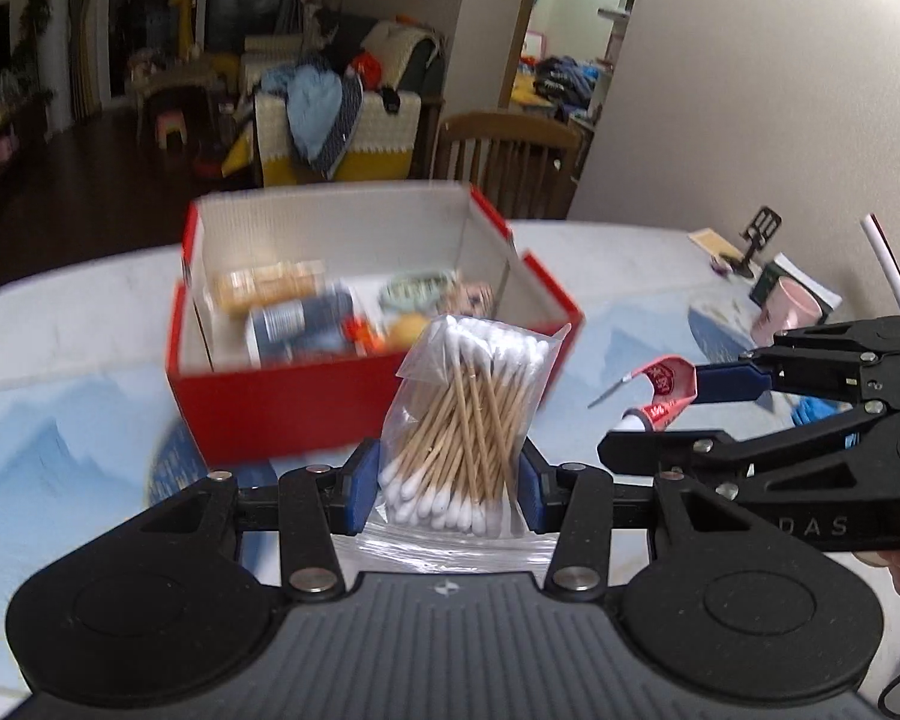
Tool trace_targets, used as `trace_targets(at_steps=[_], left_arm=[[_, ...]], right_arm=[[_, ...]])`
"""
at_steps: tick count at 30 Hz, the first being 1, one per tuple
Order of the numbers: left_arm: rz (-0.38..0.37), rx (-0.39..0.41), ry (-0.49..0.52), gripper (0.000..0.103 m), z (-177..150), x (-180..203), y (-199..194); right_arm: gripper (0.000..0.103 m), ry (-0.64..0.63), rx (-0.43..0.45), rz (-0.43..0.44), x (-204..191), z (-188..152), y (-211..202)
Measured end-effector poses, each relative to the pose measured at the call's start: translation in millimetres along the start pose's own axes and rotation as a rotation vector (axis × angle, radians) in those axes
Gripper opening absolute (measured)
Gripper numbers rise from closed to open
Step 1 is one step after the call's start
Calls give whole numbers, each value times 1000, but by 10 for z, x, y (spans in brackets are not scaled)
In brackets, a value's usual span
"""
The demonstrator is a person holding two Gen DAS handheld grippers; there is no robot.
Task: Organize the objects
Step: 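Carry the cotton-swab bag and tube into the red shoebox with both tools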
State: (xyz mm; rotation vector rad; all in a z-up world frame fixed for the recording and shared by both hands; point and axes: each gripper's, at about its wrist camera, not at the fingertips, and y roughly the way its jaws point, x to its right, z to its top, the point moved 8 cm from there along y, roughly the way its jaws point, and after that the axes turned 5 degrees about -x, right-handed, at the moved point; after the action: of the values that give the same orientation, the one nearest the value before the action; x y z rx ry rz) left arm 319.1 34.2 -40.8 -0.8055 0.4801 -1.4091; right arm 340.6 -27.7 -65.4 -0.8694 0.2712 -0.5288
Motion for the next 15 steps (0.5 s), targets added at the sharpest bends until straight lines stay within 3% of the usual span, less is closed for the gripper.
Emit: trace_targets(at_steps=[8, 15], left_arm=[[78, 22, 54, 45, 470, -129, 171], [106, -2, 34, 45, 810, -284, 432]], right_arm=[[50, -10, 48, -30, 111, 524, 173], [50, 32, 56, -31, 336, 890, 483]])
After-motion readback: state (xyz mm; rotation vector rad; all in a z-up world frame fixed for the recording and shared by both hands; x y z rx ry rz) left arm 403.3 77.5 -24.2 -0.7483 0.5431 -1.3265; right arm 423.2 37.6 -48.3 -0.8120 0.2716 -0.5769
